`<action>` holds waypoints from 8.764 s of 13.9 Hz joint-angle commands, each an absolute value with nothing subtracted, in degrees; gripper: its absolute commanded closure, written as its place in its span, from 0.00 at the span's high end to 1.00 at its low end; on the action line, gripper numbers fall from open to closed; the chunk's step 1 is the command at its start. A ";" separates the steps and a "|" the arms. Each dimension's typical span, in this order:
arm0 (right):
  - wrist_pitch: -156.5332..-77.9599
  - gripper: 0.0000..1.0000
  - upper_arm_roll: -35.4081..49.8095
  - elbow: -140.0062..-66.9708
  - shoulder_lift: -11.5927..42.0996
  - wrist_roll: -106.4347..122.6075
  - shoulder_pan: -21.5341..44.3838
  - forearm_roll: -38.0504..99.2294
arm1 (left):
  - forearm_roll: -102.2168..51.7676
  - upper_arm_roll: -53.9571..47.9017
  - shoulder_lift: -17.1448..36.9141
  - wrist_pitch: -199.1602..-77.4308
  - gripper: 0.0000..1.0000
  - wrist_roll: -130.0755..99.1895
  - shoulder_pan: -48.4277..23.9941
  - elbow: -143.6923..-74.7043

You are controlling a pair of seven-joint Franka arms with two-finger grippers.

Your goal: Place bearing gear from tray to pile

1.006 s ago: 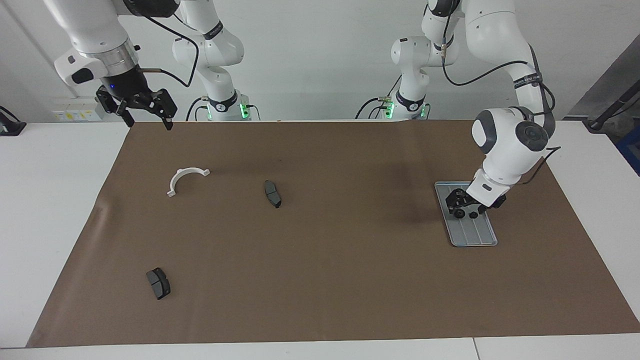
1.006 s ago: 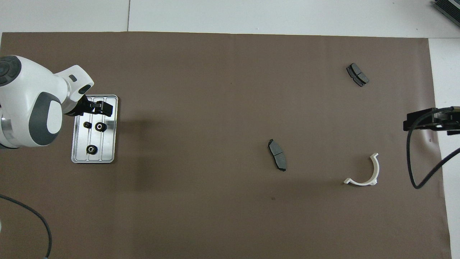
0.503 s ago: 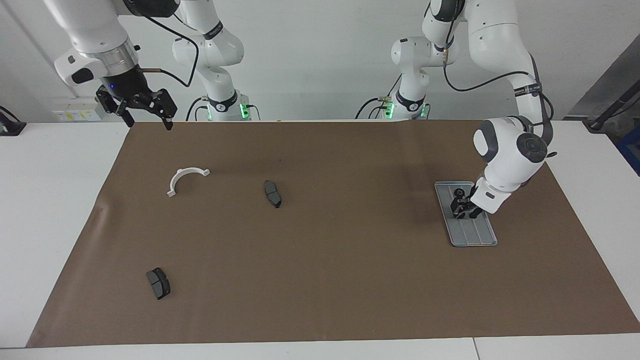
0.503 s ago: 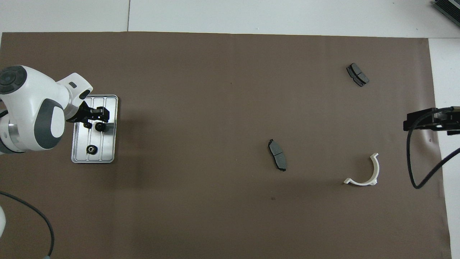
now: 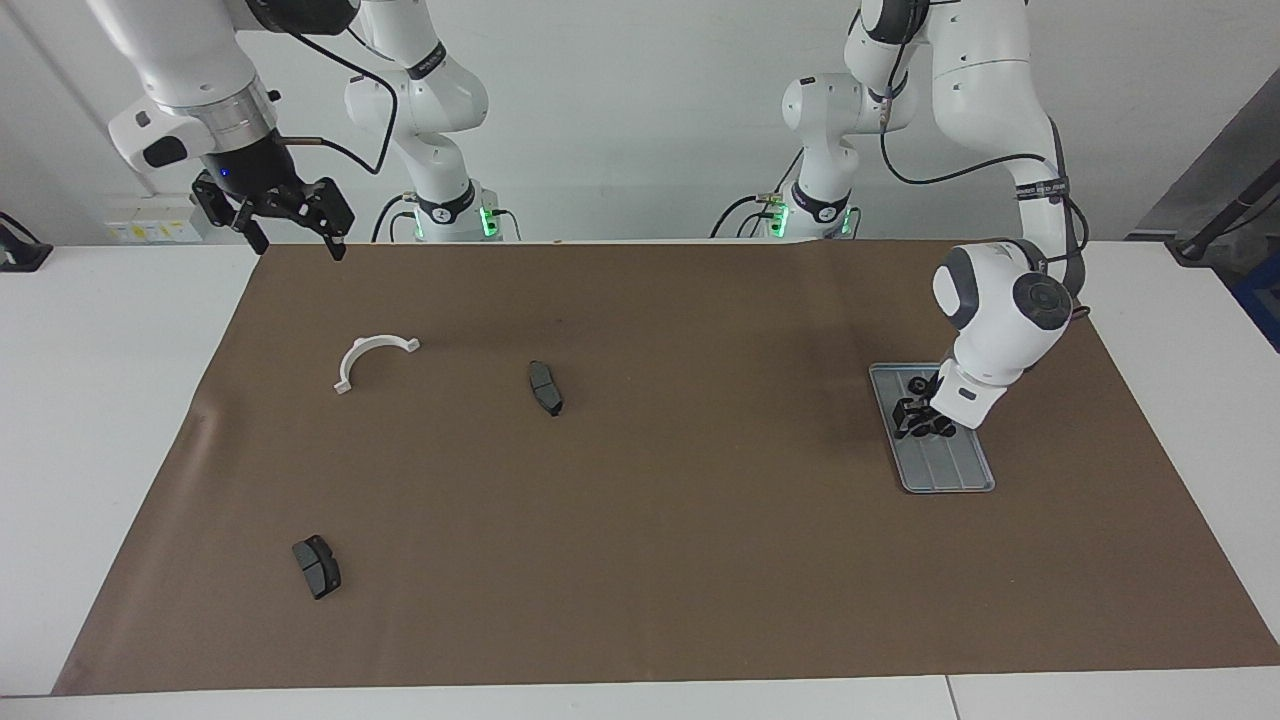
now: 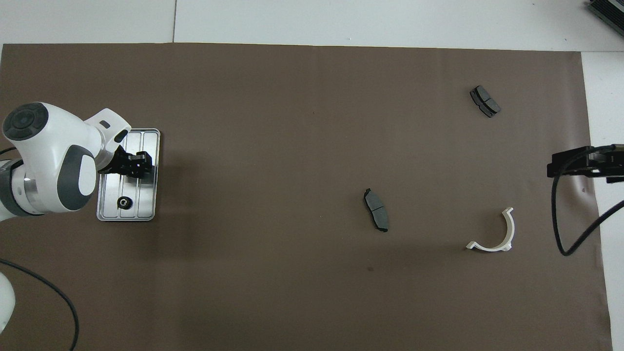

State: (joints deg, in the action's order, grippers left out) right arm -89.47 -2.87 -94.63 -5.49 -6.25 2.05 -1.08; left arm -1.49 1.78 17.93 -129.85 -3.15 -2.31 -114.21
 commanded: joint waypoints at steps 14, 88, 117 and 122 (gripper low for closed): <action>-88.24 1.00 -2.81 -94.66 -6.15 -6.42 1.93 -0.09 | -2.02 1.58 21.79 -115.15 0.18 -11.84 -6.48 -95.56; -133.27 0.00 2.82 -108.11 19.01 -38.15 33.23 -5.27 | -1.85 2.20 10.90 -128.40 0.00 -17.36 -9.38 -112.76; -135.01 1.00 3.25 -110.83 17.95 6.95 -6.69 1.23 | -1.49 2.11 9.23 -124.19 1.00 -27.80 -12.68 -111.44; -128.60 1.00 3.43 -109.34 13.01 -6.91 5.51 0.36 | -1.49 2.20 7.82 -127.34 1.00 -16.98 -3.00 -116.35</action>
State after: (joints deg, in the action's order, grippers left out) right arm -130.75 3.37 -109.41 14.52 -1.28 0.85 0.38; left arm -1.63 2.95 9.89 -125.22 -20.74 -5.75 -112.72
